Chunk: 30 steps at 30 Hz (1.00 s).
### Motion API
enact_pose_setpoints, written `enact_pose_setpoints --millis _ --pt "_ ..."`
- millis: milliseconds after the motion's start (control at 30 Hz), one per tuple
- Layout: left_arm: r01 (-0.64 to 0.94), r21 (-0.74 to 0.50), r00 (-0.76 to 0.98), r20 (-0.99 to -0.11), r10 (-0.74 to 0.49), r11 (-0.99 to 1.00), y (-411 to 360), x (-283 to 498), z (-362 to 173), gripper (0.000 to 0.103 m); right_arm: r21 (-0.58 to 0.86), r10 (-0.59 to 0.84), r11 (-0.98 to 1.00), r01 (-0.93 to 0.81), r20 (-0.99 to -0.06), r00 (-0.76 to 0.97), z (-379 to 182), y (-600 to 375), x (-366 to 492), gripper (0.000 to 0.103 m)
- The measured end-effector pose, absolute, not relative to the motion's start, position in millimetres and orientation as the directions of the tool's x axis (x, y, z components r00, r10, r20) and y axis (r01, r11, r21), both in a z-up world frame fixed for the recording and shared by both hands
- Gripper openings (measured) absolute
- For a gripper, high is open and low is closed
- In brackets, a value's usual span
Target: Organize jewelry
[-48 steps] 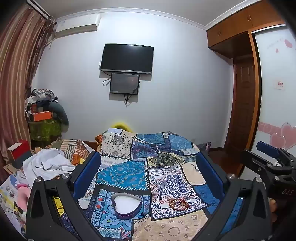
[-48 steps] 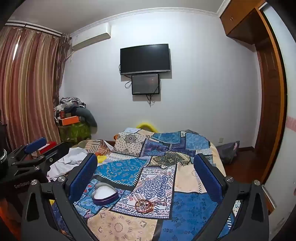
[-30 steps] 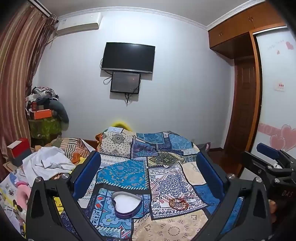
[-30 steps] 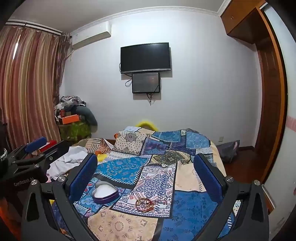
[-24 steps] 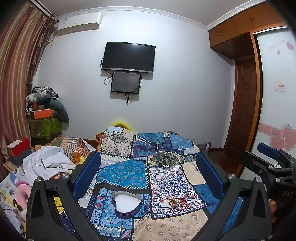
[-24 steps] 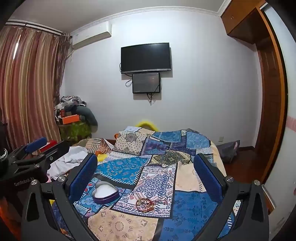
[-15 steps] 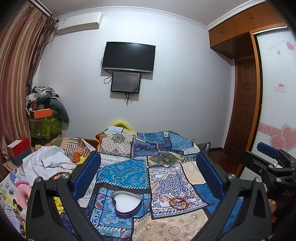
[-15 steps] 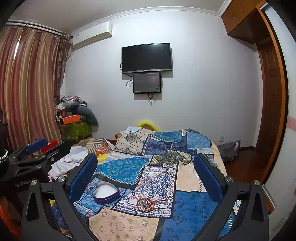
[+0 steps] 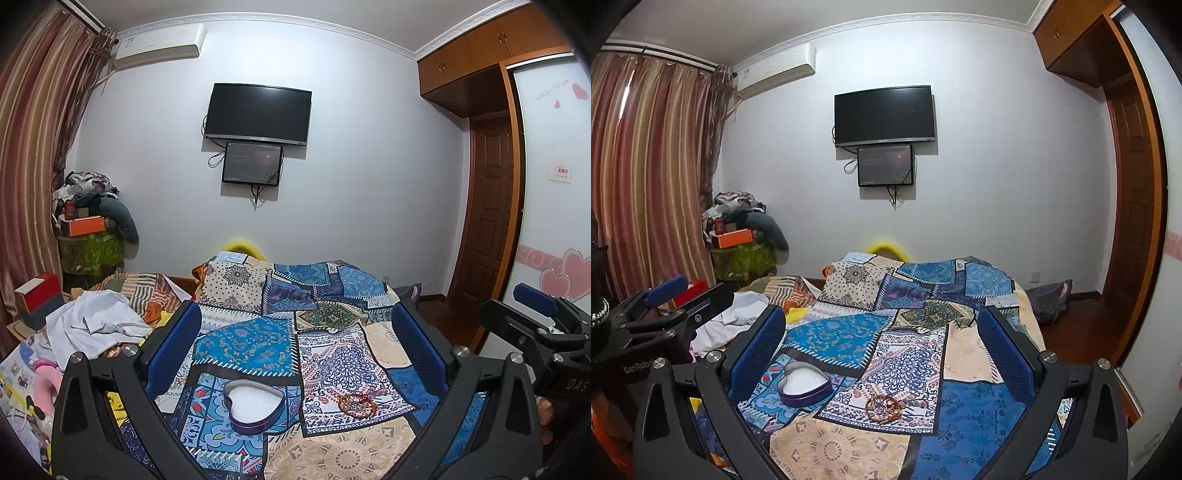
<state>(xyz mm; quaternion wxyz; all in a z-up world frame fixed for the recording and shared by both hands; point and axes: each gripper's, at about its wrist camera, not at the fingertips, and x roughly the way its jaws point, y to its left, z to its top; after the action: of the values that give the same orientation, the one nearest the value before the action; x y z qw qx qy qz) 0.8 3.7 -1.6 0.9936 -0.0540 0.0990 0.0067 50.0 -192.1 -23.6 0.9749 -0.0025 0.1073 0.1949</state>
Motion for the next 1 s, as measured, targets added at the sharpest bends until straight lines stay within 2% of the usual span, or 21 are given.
enact_pose_setpoints --millis 1000 --pt "-0.03 -0.108 0.979 -0.203 0.007 0.994 6.8 1.2 -3.7 0.103 0.042 0.383 0.923 -0.383 -0.217 0.898 -20.6 -194.0 51.1 0.103"
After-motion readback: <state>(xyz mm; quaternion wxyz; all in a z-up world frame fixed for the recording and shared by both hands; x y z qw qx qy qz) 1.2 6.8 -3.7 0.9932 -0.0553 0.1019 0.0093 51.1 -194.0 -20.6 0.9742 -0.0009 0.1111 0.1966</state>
